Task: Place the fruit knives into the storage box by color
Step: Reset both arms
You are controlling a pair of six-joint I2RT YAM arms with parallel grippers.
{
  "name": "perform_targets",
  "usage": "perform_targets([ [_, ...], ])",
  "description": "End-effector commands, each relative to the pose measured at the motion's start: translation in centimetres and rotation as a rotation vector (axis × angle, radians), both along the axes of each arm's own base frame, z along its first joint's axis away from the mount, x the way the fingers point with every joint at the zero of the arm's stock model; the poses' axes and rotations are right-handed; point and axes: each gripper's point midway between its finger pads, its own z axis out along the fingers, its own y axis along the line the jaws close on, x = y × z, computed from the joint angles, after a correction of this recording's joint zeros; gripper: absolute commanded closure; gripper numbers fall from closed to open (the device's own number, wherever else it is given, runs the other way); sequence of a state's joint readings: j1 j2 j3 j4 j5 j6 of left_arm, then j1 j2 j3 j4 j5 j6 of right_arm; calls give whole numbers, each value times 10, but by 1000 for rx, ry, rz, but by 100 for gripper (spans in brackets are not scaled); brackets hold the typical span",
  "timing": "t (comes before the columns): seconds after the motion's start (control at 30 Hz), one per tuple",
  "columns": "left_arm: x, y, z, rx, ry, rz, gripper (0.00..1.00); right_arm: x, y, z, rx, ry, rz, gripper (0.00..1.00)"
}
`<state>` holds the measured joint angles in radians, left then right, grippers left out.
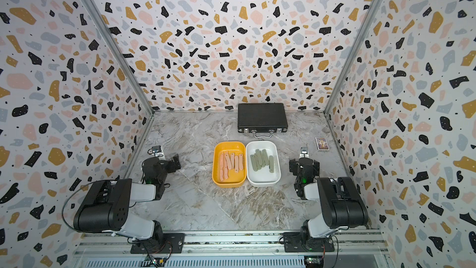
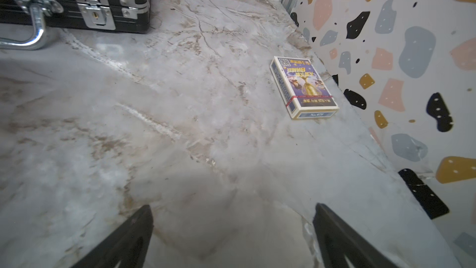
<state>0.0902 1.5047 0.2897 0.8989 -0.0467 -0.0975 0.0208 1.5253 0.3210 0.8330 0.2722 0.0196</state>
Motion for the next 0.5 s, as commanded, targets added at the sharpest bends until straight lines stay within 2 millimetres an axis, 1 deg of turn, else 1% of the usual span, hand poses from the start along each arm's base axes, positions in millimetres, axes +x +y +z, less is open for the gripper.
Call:
perform_targets([
  [0.0,4,1,10,16,-32,4,1,18,9,26,87,-113,60,1],
  [0.07,4,1,10,16,-37,3,1,16,9,23,91,-85,54,1],
  [0.13,4,1,10,16,-36,3,1,18,9,24,86,-111,61,1],
  [0.2,4,1,10,16,-35,2,1,17,9,23,88,-91,56,1],
  [0.47,5,1,10,15,-37,2,1,17,9,25,84,-108,59,1],
])
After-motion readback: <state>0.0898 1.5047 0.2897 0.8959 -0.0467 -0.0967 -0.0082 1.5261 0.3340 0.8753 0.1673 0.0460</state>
